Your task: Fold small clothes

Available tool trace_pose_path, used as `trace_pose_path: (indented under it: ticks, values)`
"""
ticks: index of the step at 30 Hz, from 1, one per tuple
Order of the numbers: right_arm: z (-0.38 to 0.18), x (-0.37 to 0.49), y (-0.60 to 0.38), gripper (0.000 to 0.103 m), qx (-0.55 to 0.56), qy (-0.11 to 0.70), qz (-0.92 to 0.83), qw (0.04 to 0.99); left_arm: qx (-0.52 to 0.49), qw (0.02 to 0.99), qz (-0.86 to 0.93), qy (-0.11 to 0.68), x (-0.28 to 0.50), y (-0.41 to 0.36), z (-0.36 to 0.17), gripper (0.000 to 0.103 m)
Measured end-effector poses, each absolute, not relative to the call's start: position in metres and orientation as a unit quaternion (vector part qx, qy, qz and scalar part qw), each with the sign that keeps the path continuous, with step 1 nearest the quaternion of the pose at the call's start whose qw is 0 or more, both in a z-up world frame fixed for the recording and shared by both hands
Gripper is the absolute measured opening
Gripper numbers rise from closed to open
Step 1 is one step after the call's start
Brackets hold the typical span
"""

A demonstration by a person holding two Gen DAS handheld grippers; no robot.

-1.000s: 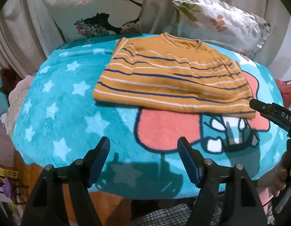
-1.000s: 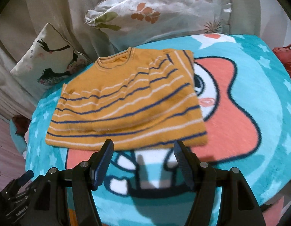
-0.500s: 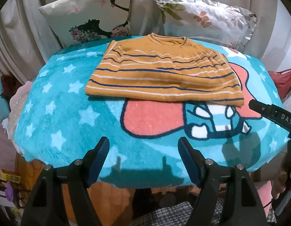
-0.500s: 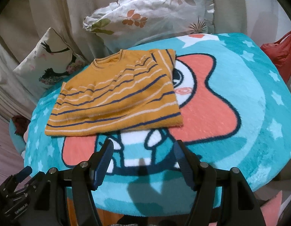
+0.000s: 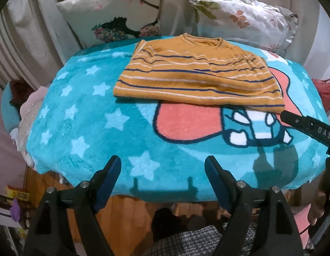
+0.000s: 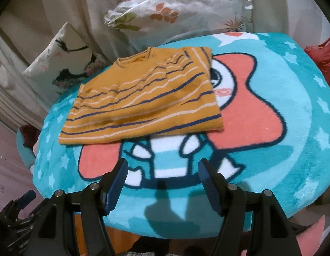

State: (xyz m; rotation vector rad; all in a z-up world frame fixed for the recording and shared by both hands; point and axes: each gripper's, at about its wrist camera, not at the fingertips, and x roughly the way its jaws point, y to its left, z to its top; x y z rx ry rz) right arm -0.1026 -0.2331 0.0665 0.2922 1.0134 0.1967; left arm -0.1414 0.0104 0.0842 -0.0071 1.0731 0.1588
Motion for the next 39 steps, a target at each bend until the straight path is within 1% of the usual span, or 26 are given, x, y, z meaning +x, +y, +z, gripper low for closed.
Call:
trace_pose_path:
  ticks: [10, 22, 25, 33, 37, 39]
  values:
    - [0.068, -0.075, -0.198, 0.073, 0.130, 0.484, 0.086, 0.861, -0.026, 0.848, 0.072, 0.524, -0.110, 0.059, 0.075, 0.080]
    - [0.060, -0.038, -0.101, 0.073, 0.101, 0.497, 0.093, 0.857, -0.043, 0.836, 0.061, 0.543, -0.058, 0.151, 0.063, 0.080]
    - [0.057, -0.035, -0.082, 0.073, 0.092, 0.499, 0.088, 0.857, -0.062, 0.832, 0.044, 0.549, -0.042, 0.175, 0.058, 0.080]
    - [0.048, -0.036, -0.040, 0.073, 0.051, 0.502, 0.094, 0.858, -0.059, 0.833, -0.030, 0.549, 0.019, 0.213, 0.043, 0.080]
    - [0.047, -0.040, -0.011, 0.073, 0.014, 0.498, 0.124, 0.858, -0.092, 0.816, -0.092, 0.563, 0.068, 0.215, 0.028, 0.080]
    - [0.047, -0.042, 0.011, 0.073, -0.024, 0.491, 0.144, 0.859, -0.106, 0.810, -0.114, 0.565, 0.096, 0.215, 0.023, 0.080]
